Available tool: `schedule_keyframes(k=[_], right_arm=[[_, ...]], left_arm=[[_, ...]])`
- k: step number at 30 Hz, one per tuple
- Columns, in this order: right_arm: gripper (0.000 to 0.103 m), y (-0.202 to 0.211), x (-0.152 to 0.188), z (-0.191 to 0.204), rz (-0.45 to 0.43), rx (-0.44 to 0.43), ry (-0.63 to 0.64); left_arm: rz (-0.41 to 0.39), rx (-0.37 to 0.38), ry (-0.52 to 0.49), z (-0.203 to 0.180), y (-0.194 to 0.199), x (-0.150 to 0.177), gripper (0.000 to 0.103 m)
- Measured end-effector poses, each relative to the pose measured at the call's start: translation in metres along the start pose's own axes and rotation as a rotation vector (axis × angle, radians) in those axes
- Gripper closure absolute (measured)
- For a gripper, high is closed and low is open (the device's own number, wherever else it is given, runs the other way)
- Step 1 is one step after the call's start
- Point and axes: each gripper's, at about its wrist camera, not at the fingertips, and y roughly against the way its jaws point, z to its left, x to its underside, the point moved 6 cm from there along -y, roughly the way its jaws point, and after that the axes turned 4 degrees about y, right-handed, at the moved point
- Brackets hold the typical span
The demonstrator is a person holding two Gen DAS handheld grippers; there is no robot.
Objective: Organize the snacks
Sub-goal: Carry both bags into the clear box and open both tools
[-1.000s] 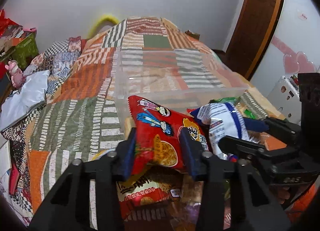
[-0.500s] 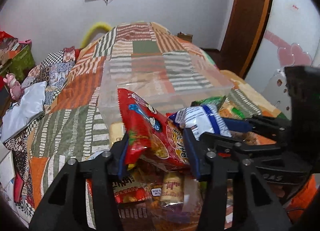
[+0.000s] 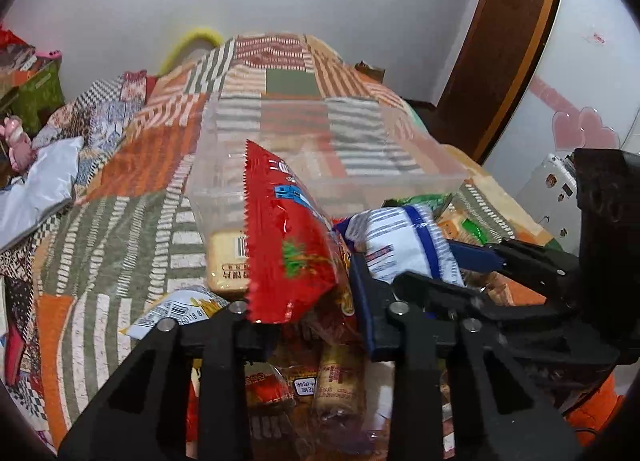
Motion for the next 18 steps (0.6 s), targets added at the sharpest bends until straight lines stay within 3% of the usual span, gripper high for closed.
schedule_keyframes(k=[4, 11, 12, 18], right_arm=[[0.072, 0.003, -0.001, -0.004, -0.014, -0.025, -0.029], [0.081, 0.017, -0.009, -0.001, -0.064, -0.01, -0.009], [0.096, 0.02, -0.01, 0.0, -0.071, -0.008, -0.005], [0.097, 0.029, -0.013, -0.007, -0.077, 0.039, 0.0]], left_arm=[[-0.028, -0.021, -0.02, 0.001, 0.007, -0.003, 0.075], [-0.112, -0.049, -0.091, -0.015, 0.034, -0.007, 0.077], [-0.124, -0.055, -0.098, -0.016, 0.036, -0.007, 0.08], [-0.165, -0.056, -0.096, -0.017, 0.049, -0.014, 0.081]])
